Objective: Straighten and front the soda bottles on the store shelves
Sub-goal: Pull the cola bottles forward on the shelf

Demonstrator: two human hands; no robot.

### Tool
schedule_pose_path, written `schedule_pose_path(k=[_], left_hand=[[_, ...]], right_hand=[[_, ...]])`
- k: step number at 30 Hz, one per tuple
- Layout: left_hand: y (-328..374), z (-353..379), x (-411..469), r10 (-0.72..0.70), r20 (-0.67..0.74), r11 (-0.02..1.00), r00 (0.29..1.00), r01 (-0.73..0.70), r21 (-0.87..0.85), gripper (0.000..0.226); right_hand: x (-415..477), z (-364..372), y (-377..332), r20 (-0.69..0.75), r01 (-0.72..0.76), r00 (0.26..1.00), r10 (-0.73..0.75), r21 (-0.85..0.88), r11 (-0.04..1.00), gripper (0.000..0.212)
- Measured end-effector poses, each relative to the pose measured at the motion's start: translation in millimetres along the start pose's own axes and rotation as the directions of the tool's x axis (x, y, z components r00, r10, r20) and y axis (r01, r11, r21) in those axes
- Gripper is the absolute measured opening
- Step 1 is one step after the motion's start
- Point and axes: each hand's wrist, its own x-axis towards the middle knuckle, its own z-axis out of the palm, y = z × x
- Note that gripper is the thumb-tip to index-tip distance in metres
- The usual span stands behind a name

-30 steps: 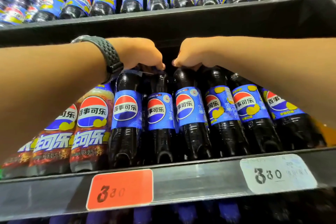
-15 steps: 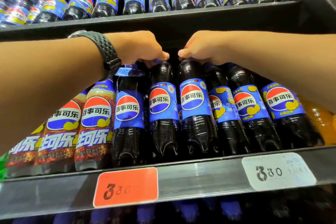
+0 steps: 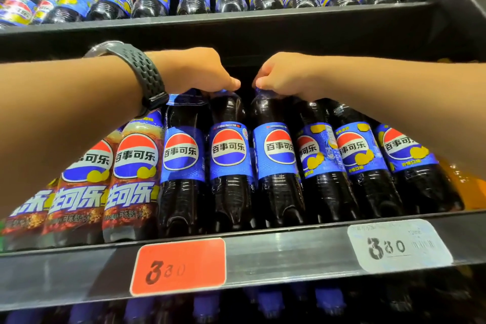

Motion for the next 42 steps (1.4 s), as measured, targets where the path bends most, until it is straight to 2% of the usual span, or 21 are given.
schedule_pose_path(k=[4, 11, 14, 18, 22, 26, 31, 37, 42], left_hand=[[-1, -3, -4, 0.002, 0.016, 1.0, 1.0, -0.002, -0.022, 0.051], [3, -4, -7, -0.004, 0.043, 0.996, 0.999, 0.008, -0.087, 0.044], [3, 2, -5, 0.002, 0.012, 0.992, 1.0, 0.0, -0.122, 0.041], [1, 5, -3, -0.001, -0.003, 0.993, 1.0, 0.0, -0.119, 0.039], [-3, 2, 1, 0.033, 0.002, 0.98, 0.999, -0.032, -0.196, 0.029], [7, 2, 3, 0.076, -0.094, 0.987, 0.993, -0.088, -0.131, 0.027], [36, 10, 4, 0.183, -0.226, 0.975, 0.957, -0.206, -0.085, 0.026], [83, 19, 9, 0.272, -0.162, 0.956, 0.948, -0.286, -0.067, 0.028], [111, 31, 15, 0.258, -0.131, 0.963, 0.957, -0.266, -0.05, 0.029]], right_hand=[[-2, -7, -3, 0.045, -0.02, 0.999, 0.021, -0.031, 0.999, 0.02], [-4, -8, -8, -0.078, -0.058, 0.996, 0.051, -0.086, 0.995, 0.026], [-4, -7, -10, -0.129, -0.074, 0.99, 0.064, -0.072, 0.995, 0.029], [-4, -2, -9, -0.161, -0.077, 0.985, 0.062, -0.089, 0.993, 0.032], [-6, -3, -6, -0.143, -0.099, 0.987, 0.076, -0.162, 0.982, 0.039], [-7, -9, -4, -0.094, -0.059, 0.995, 0.037, -0.237, 0.97, 0.041], [-17, -35, 9, -0.183, -0.009, 0.982, -0.04, -0.26, 0.966, 0.033], [-28, -69, 55, -0.209, -0.068, 0.978, -0.016, -0.388, 0.919, 0.025], [-29, -78, 90, -0.196, -0.075, 0.98, -0.025, -0.486, 0.871, 0.029]])
